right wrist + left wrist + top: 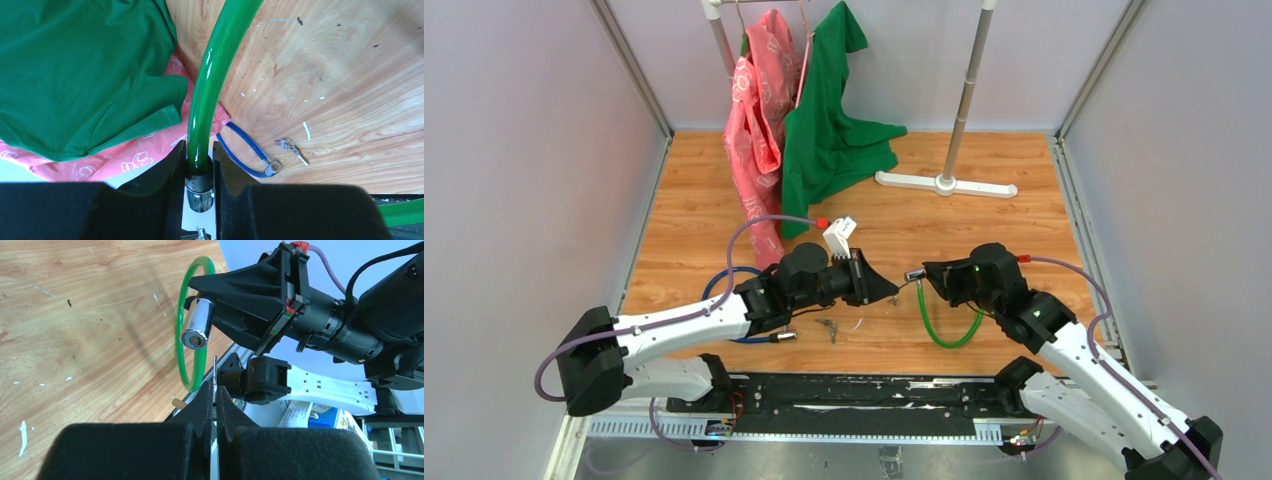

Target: Unlock with the key

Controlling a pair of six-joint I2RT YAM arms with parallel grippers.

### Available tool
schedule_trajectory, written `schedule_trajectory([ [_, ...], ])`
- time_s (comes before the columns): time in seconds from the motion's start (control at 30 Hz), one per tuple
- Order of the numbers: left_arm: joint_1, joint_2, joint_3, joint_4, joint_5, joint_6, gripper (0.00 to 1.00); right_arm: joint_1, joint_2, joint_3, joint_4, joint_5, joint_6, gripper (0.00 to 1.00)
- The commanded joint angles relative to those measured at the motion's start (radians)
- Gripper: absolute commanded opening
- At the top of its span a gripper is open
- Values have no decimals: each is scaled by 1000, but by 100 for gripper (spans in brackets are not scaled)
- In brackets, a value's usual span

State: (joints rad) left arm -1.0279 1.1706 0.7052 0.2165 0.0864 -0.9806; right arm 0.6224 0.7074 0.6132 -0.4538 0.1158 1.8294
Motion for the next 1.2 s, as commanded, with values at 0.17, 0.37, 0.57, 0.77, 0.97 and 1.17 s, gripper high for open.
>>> schedule_trajectory([
  [0.17, 10, -24, 29, -33, 3, 4, 0, 10, -23, -1, 80, -46, -12, 0],
  [0.37, 20, -61, 37, -79, -33, 25, 0, 10, -41, 9, 60, -40, -29, 0],
  [0.57, 27, -84, 61, -115, -33, 55, 0, 11, -37, 18, 50, -53, -46, 0],
  [0.77, 27, -53, 67, -86, 1, 41, 0, 10, -27, 31, 56, -57, -59, 0],
  [0.97, 27, -18, 69, -65, 18, 34, 0, 11, -23, 39, 58, -51, -64, 0],
  [1.17, 27, -19, 60, -55, 10, 30, 0, 11, -23, 44, 59, -47, -65, 0],
])
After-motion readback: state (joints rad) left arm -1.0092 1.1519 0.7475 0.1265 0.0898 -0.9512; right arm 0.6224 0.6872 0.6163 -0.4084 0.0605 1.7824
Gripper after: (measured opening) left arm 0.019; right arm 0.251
